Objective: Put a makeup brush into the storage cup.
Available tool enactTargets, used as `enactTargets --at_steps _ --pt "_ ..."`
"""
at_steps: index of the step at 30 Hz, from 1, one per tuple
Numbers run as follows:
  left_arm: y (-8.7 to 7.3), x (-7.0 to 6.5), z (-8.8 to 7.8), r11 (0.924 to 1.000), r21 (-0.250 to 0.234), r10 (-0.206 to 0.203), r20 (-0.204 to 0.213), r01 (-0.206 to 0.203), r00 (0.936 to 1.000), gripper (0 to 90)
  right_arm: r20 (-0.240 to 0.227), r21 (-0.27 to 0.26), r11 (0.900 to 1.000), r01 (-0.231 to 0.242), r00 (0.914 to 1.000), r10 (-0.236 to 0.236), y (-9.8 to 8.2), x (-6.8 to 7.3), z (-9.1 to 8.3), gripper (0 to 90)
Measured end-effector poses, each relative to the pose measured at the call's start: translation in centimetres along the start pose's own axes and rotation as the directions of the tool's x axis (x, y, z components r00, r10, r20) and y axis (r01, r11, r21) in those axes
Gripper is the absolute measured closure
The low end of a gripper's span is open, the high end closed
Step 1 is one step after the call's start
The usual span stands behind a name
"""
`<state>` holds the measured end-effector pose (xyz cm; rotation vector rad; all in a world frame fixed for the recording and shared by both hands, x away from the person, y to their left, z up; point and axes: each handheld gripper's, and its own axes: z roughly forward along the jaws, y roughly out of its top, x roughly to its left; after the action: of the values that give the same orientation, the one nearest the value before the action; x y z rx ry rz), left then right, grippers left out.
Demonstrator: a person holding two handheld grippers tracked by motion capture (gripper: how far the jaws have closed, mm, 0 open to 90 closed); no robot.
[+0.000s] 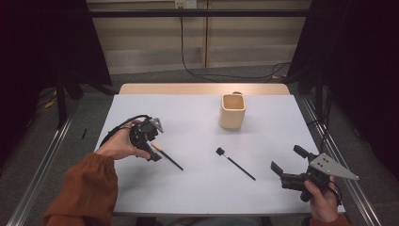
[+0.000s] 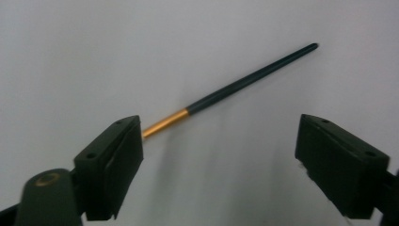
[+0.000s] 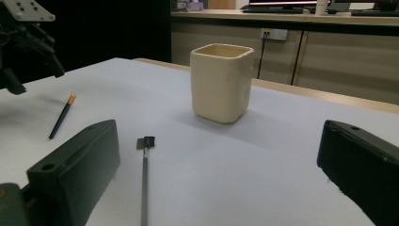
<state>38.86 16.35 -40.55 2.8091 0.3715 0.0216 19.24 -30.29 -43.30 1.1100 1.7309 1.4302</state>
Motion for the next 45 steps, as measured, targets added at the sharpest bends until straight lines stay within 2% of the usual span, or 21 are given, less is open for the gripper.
enactTargets --at_steps 2,3,5,6,11,13,16,18,22,29,33,34,38,41,44,45 --pt "0.2 0.2 0.4 0.9997 -0.009 -0.024 -0.009 0.024 0.9997 17.0 0.002 -0.001 1.0 -0.001 1.0 0.001 0.0 0.0 0.0 0.0" --pt "0.3 0.6 0.4 0.9998 0.018 0.012 0.003 -0.012 0.9999 19.5 0.0 -0.001 1.0 -0.003 1.0 0.003 0.0 0.0 0.0 0.0" --pt "0.3 0.7 0.5 0.9998 0.017 0.01 0.004 -0.01 0.9999 23.5 -0.001 -0.002 1.0 -0.001 1.0 0.001 0.0 -0.1 0.0 0.0" --pt "0.5 0.9 0.8 0.9992 0.024 0.031 0.0 -0.031 0.9995 23.7 -0.002 -0.003 1.0 -0.001 1.0 0.001 0.0 -0.1 0.0 0.0" --pt "0.6 1.1 1.8 0.9965 0.063 0.055 -0.001 -0.055 0.9985 29.9 -0.001 -0.003 1.0 0.001 1.0 -0.001 0.0 -0.1 -0.1 0.0" --pt "0.6 1.2 1.9 0.9957 0.066 0.064 0.014 -0.065 0.9978 33.9 -0.003 -0.004 1.0 0.001 1.0 -0.001 0.0 -0.1 -0.1 0.0" --pt "1.0 1.6 2.4 0.991 0.098 0.091 0.01 -0.092 0.9958 36.8 -0.004 -0.003 1.0 -0.003 1.0 0.003 0.0 0.0 0.0 0.0" --pt "1.3 1.9 2.5 0.9892 0.104 0.102 0.019 -0.104 0.9946 42.2 -0.009 -0.001 1.0 0.0 1.0 0.0 0.0 0.0 0.0 0.0" --pt "1.7 2.0 3.0 0.9834 0.125 0.129 0.028 -0.131 0.9913 45.0 -0.005 -0.003 1.0 0.0 1.0 0.0 0.0 -0.1 0.0 0.0" --pt "1.8 2.1 3.8 0.9791 0.161 0.12 0.036 -0.124 0.9921 48.7 -0.013 -0.004 1.0 0.001 0.9999 -0.001 0.0 -0.1 0.0 0.0" --pt "2.1 1.9 4.4 0.9765 0.167 0.129 0.055 -0.136 0.9902 48.8 -0.009 -0.003 1.0 0.001 1.0 -0.001 0.0 -0.1 0.0 0.0" --pt "2.1 2.1 4.6 0.9738 0.178 0.134 0.054 -0.141 0.9896 49.5 -0.009 -0.003 1.0 0.001 1.0 -0.001 0.0 -0.1 0.0 0.0" --pt "2.0 2.3 4.7 0.9754 0.177 0.119 0.074 -0.131 0.9901 53.2 -0.013 -0.002 1.0 0.003 0.9999 -0.003 -0.1 -0.1 0.0 0.0" --pt "2.1 2.4 4.8 0.9739 0.185 0.118 0.081 -0.131 0.9897 54.0 -0.011 -0.002 1.0 0.0 0.9999 0.0 -0.1 -0.1 0.0 0.0" --pt "2.0 2.4 4.8 0.9751 0.186 0.107 0.082 -0.121 0.9908 55.5 -0.016 0.0 1.0 0.009 0.9998 -0.009 -0.1 0.0 0.0 0.0" --pt "2.0 2.5 4.8 0.9767 0.187 0.091 0.08 -0.105 0.9926 57.2 -0.014 -0.003 1.0 0.006 0.9999 -0.006 0.0 0.0 0.0 0.0"
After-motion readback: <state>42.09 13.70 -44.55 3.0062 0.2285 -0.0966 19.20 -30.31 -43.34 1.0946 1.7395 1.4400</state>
